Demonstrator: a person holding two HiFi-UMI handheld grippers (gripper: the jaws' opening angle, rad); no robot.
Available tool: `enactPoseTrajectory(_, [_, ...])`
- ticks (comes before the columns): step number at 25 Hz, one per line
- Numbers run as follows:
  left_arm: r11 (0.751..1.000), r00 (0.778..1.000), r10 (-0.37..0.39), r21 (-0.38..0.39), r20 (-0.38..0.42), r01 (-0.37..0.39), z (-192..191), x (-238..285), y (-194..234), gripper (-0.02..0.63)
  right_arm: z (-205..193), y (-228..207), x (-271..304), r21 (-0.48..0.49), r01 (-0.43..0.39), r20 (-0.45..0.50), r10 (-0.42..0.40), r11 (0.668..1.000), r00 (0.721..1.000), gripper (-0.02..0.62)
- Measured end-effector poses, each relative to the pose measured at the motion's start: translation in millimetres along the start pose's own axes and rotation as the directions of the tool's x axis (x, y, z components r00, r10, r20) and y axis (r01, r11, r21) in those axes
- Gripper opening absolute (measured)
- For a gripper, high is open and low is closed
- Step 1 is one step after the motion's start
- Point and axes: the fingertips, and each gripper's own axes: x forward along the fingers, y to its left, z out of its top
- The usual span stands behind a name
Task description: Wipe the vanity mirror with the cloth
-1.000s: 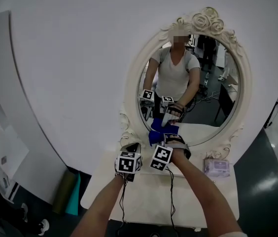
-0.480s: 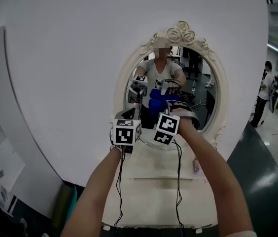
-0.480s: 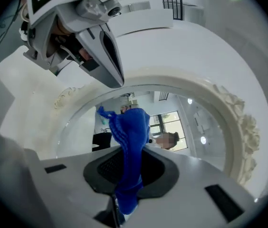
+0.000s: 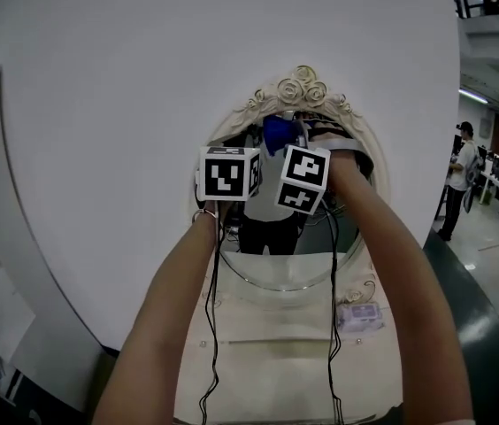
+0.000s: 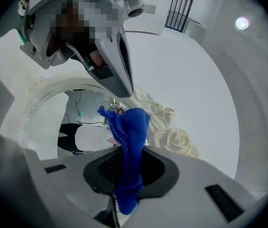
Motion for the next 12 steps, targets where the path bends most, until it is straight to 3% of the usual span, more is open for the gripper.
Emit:
enactPoseTrajectory(5, [1.000,1.000,-0.008,-0.002,0.013,0.008,18,9,-4,0.004,-7,-13,9,-0.032,-0.003,-0.010,0.002,0.999,1.000,0.066])
enactPoseTrajectory(12, [1.000,1.000,-0.005,-0.005,0.004,0.005,14,19,-9,0.003,-13,-14,22,-0.048,0.011,-0.028,-0.012,0.999,1.000,0.066])
